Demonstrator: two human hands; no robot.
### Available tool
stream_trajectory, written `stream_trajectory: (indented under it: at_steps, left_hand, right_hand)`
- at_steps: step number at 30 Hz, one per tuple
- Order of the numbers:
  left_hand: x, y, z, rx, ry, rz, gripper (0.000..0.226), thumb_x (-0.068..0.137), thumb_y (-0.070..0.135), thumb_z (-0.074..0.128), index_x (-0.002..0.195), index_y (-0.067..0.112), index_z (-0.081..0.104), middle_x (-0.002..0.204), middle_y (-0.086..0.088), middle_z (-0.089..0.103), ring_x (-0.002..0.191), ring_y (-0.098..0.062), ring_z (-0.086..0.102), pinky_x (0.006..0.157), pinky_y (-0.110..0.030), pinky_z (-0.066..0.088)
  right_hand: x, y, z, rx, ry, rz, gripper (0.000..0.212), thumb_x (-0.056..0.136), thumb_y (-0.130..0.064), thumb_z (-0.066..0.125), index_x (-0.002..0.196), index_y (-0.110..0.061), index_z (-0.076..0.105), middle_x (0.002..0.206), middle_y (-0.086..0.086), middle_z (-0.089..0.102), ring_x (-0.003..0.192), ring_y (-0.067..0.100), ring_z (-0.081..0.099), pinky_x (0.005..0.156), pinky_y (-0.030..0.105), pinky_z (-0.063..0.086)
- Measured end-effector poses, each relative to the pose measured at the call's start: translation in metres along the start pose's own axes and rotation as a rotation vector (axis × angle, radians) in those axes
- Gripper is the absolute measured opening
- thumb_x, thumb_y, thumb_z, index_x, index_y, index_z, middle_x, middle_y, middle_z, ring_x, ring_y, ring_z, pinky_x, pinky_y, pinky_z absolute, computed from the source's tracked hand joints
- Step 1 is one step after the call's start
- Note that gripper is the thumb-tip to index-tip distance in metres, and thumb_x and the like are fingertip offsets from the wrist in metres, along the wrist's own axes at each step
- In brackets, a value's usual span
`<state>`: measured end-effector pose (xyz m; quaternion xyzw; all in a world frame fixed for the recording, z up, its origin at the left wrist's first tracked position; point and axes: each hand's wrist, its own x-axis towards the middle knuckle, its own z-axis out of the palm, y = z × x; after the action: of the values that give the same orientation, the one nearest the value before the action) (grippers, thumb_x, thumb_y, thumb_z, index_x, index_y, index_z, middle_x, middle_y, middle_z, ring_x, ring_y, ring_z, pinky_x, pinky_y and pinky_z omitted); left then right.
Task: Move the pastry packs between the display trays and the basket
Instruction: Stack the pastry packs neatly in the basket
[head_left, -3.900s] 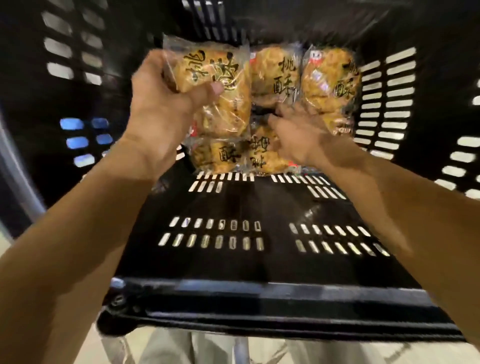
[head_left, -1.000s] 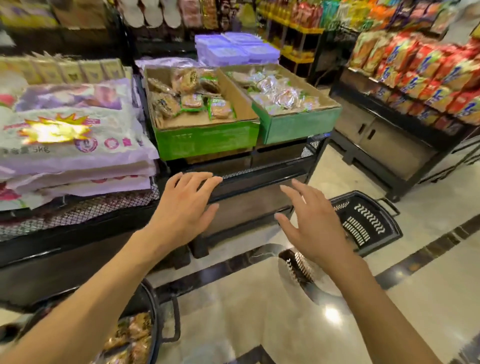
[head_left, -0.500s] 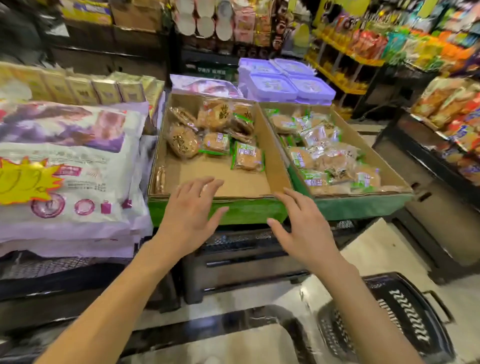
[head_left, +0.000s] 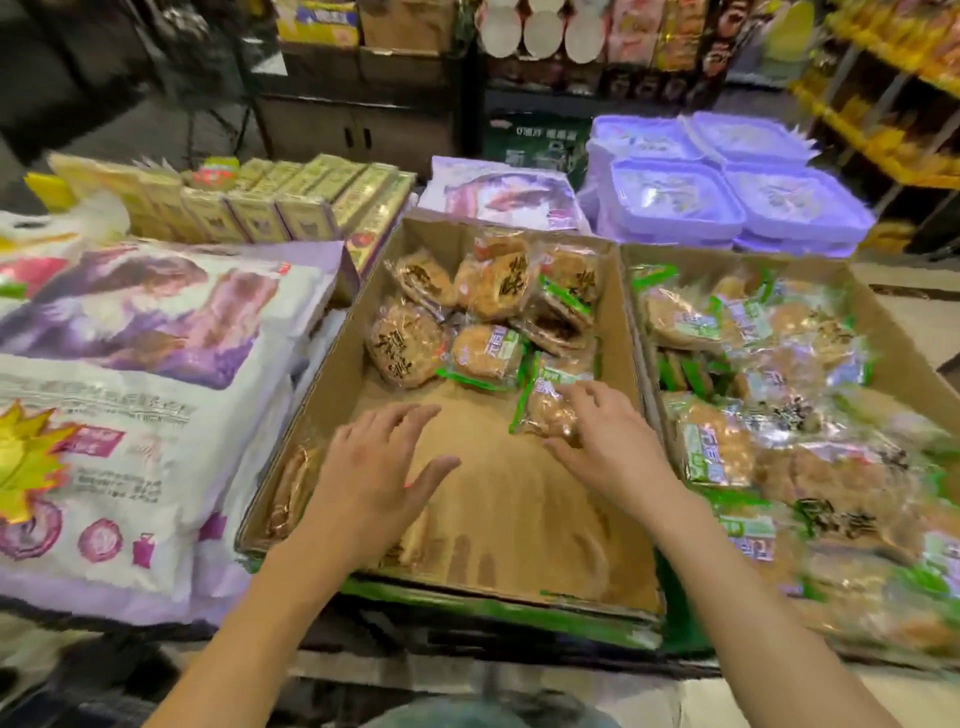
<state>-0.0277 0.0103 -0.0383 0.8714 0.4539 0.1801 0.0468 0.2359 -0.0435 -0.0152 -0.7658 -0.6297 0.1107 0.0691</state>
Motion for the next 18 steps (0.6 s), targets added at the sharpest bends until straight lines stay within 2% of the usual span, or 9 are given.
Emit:
stream_trajectory:
  at_steps: [2,8,13,18]
  left_hand:
    - [0.009,-0.001,0.004,0.008,-0.016,-0.054,0.063,0.094,0.067,0.037,0.135,0.022,0.057,0.125,0.003,0.062,0.111,-0.023,0.059,0.084,-0.043,0.05]
    - [0.041,0.002,0.014,-0.011,-0.023,-0.154,0.062,0.093,0.067,0.038,0.137,0.026,0.053,0.131,0.005,0.059,0.12,-0.02,0.056,0.091,-0.042,0.049]
    - [0.071,0.0,0.026,-0.11,-0.031,-0.179,0.063,0.094,0.067,0.039,0.138,0.024,0.053,0.13,0.005,0.058,0.119,-0.018,0.056,0.093,-0.04,0.051]
    - [0.09,-0.005,0.039,-0.177,-0.04,-0.168,0.061,0.095,0.065,0.041,0.14,0.025,0.051,0.128,0.004,0.058,0.116,-0.018,0.058,0.092,-0.04,0.052]
  right_hand:
    - [0.03,0.006,0.003,-0.038,-0.02,-0.016,0.067,0.095,-0.053,0.056,0.15,-0.02,0.038,0.148,0.009,0.043,0.135,0.033,0.042,0.107,0.043,0.041]
    - [0.083,0.009,0.003,-0.126,-0.162,0.016,0.078,0.087,-0.055,0.066,0.148,-0.018,0.036,0.142,0.012,0.046,0.131,0.034,0.044,0.104,0.043,0.042]
    - [0.094,0.01,0.011,-0.111,-0.188,0.066,0.064,0.088,-0.043,0.067,0.14,-0.017,0.04,0.139,0.014,0.043,0.126,0.036,0.046,0.101,0.046,0.043]
    - [0.098,0.014,0.016,-0.151,-0.175,0.117,0.071,0.084,-0.059,0.069,0.137,-0.019,0.045,0.139,0.014,0.048,0.123,0.034,0.045,0.103,0.042,0.039]
